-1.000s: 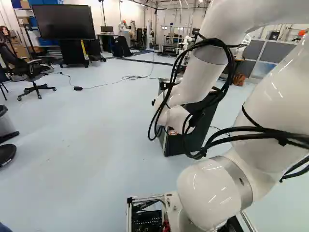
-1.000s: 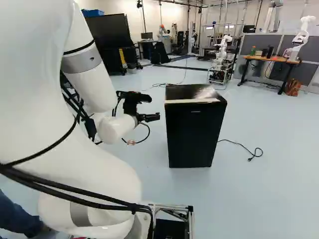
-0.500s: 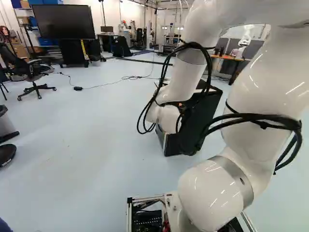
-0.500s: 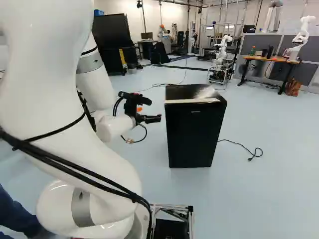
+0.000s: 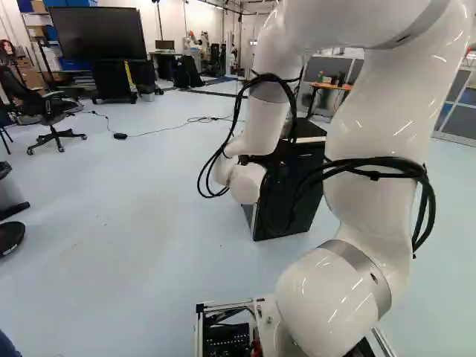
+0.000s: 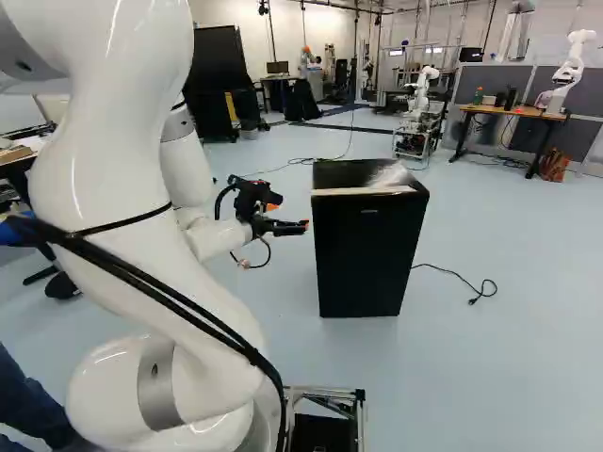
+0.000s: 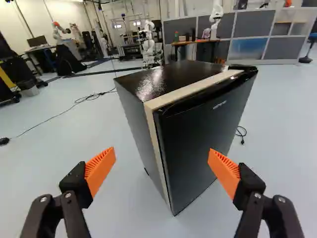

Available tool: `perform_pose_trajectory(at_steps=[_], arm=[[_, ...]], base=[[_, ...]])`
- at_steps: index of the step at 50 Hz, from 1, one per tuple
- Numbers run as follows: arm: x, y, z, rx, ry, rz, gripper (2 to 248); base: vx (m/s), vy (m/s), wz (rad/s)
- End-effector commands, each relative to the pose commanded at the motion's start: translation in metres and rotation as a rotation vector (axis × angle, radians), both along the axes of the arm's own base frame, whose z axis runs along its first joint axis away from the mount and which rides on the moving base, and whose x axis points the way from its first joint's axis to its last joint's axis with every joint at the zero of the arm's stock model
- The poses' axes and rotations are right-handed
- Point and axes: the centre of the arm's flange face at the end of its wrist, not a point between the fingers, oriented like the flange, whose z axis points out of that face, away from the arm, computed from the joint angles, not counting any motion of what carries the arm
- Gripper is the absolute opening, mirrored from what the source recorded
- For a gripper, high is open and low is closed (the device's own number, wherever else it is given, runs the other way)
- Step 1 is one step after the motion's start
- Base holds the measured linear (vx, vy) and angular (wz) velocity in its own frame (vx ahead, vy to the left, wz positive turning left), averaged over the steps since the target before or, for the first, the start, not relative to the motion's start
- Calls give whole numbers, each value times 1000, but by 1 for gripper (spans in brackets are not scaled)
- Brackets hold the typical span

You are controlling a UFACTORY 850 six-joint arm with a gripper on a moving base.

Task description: Grab a drink from the fridge

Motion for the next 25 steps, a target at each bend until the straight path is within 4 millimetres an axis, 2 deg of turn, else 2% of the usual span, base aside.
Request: perform_pose_trajectory(at_steps=[10, 25], arm=[[8, 11, 0, -1, -20, -26, 247], [30, 24, -1, 4, -36, -21, 247]], base=[[0, 0, 0], [0, 0, 0]])
